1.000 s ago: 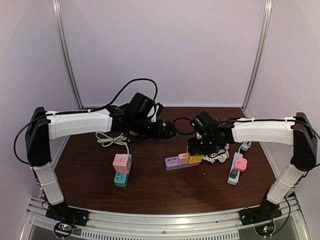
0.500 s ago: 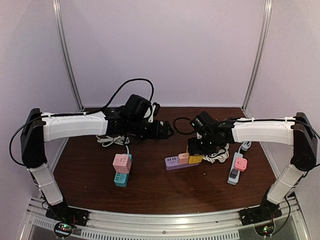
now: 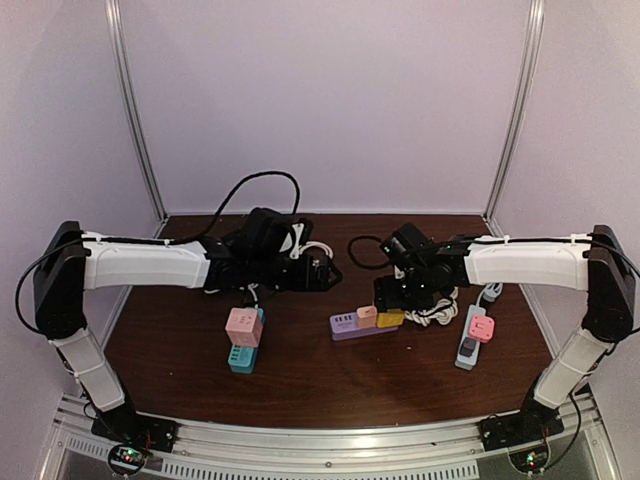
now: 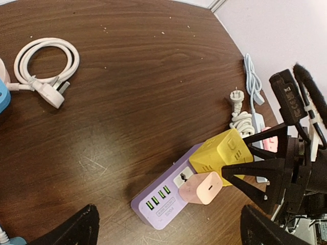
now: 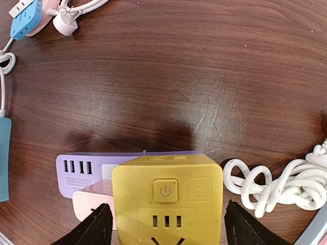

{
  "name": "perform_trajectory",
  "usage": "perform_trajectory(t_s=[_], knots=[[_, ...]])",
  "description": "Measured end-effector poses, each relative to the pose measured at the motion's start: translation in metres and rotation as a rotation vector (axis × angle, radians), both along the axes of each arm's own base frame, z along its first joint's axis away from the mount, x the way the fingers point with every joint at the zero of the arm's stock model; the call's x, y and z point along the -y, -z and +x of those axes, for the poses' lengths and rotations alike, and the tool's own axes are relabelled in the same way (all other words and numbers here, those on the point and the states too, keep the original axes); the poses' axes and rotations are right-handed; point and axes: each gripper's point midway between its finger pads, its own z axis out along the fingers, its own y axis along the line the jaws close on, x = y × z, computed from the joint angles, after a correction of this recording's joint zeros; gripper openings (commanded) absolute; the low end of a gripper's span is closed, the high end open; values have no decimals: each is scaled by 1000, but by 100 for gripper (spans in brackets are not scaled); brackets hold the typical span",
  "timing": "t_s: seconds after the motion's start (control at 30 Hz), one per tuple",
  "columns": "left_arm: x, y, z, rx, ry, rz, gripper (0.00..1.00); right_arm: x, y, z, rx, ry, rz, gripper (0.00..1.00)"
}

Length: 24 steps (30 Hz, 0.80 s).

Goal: Pull the plug off the socket

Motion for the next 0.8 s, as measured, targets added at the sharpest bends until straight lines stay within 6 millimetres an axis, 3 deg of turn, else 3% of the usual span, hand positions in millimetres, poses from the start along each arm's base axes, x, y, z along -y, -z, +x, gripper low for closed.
perform_trajectory(t_s=[0.17, 0.43, 0.8], knots=[[10, 6, 1, -1, 22, -17, 98, 0, -2, 0, 6, 1, 3, 75], [25, 59, -3, -55, 80, 88, 98, -2, -2, -1, 8, 0, 6, 70], [59, 55, -10, -24, 173, 87, 98, -1, -1, -2, 11, 0, -5, 67]])
